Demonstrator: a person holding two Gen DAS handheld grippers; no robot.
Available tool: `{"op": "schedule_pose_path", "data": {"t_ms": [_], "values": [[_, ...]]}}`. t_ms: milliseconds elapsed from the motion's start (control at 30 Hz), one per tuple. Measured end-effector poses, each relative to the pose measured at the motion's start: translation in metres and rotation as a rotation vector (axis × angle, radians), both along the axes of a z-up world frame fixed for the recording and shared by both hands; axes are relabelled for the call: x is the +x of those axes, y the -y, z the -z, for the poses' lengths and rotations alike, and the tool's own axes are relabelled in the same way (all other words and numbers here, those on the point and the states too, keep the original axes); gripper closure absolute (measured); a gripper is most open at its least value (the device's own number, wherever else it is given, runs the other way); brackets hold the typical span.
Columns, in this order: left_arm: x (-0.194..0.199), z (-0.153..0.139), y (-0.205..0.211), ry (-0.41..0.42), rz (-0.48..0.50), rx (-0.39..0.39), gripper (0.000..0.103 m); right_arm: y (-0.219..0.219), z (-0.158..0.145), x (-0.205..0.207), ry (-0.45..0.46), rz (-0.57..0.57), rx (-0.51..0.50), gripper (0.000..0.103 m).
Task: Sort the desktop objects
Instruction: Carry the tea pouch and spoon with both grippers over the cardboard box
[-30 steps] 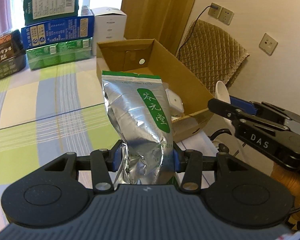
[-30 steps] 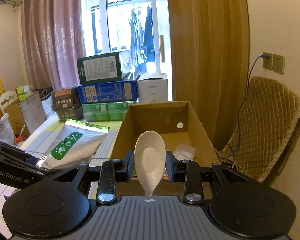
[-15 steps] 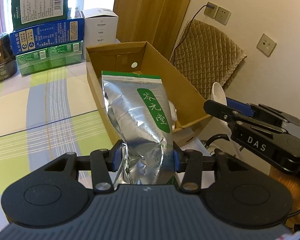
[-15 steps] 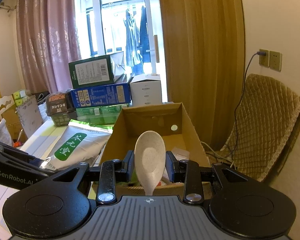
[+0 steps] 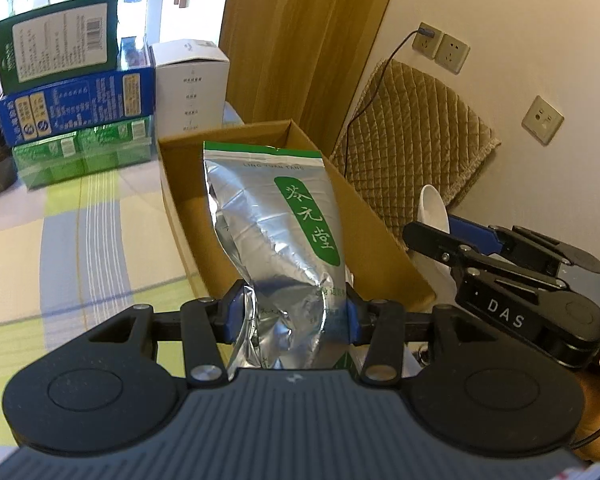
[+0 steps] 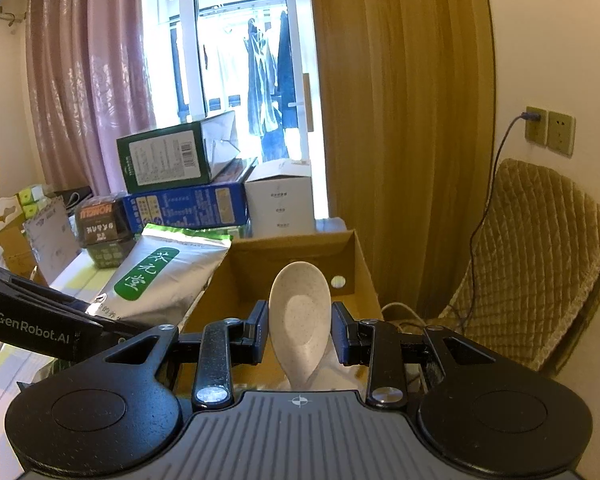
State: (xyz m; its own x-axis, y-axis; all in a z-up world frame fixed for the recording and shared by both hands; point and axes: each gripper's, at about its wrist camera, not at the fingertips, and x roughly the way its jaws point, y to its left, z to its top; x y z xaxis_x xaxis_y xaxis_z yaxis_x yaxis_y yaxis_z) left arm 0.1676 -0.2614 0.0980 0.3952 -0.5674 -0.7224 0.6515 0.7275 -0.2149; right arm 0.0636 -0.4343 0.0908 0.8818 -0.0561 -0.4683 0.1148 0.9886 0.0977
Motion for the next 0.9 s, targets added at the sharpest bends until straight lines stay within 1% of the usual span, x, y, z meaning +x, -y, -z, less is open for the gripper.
{"op": "schedule_pose_path", "data": {"t_ms": [233, 433, 667, 900], "values": [[0.028, -0.003, 0.02, 0.008, -0.021, -0.001, 0.061, 0.012, -0.002, 0.031, -0.003, -0.01, -0.01, 0.073], [0.042, 0.006, 0.031, -0.005, -0.025, 0.003, 0.061, 0.017, 0.005, 0.052, -0.014, -0.016, -0.003, 0.073], [0.052, 0.017, 0.036, -0.022, -0.03, 0.006, 0.061, 0.022, 0.011, 0.064, -0.023, -0.015, 0.006, 0.073], [0.065, 0.022, 0.038, -0.03, -0.047, 0.002, 0.061, 0.028, 0.016, 0.074, -0.028, -0.011, 0.012, 0.073]]}}
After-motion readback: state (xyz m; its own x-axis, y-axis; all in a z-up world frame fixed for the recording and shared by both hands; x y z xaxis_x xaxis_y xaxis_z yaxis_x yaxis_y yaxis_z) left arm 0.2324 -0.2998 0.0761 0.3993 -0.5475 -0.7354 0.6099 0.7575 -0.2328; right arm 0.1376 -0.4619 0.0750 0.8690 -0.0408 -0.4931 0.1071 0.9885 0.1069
